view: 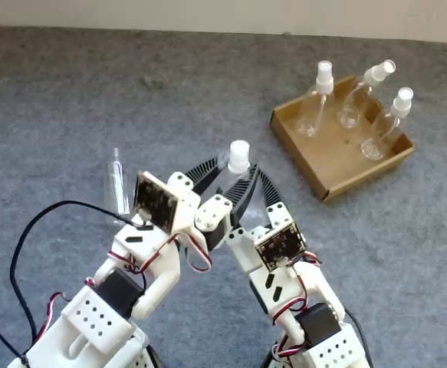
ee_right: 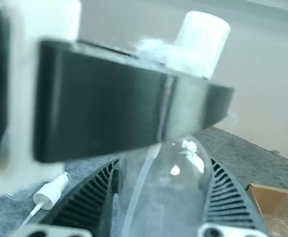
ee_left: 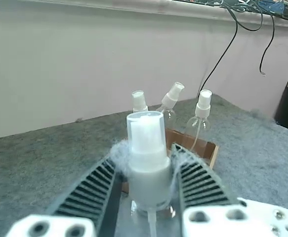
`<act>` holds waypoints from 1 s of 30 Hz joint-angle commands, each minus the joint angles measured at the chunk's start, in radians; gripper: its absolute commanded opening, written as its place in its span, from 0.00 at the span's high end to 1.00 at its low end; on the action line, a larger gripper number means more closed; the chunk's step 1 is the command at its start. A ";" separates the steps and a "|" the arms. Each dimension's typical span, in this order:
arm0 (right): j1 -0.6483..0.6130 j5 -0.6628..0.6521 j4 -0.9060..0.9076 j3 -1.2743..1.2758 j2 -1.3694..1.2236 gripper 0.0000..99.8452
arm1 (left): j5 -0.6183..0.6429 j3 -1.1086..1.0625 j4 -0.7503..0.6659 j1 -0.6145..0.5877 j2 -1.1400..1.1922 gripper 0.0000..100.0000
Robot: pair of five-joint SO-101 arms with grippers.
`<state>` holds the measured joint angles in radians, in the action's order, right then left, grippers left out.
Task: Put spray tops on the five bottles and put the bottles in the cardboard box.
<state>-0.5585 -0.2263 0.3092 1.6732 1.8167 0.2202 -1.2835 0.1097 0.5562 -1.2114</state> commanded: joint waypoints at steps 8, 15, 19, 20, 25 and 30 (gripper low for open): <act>0.019 -0.006 -0.004 0.168 0.021 0.83 | -0.018 -0.088 0.006 -0.027 -0.166 0.96; 0.019 -0.006 -0.004 0.168 0.019 0.83 | -0.020 -0.088 0.006 -0.036 -0.174 0.95; 0.019 -0.006 -0.004 0.168 0.019 0.83 | -0.015 -0.090 0.028 -0.084 -0.174 0.87; 0.019 -0.006 -0.004 0.168 0.019 0.83 | -0.015 -0.085 0.051 -0.088 -0.176 0.86; 0.019 -0.006 -0.004 0.168 0.019 0.83 | -0.015 -0.081 0.069 -0.091 -0.176 0.85; 0.019 -0.006 -0.004 0.168 0.019 0.83 | -0.015 -0.056 0.074 -0.093 -0.177 0.85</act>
<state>-0.5539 -0.2232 0.3092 1.6732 1.8182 0.2033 -1.3725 0.1788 0.4795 -1.3725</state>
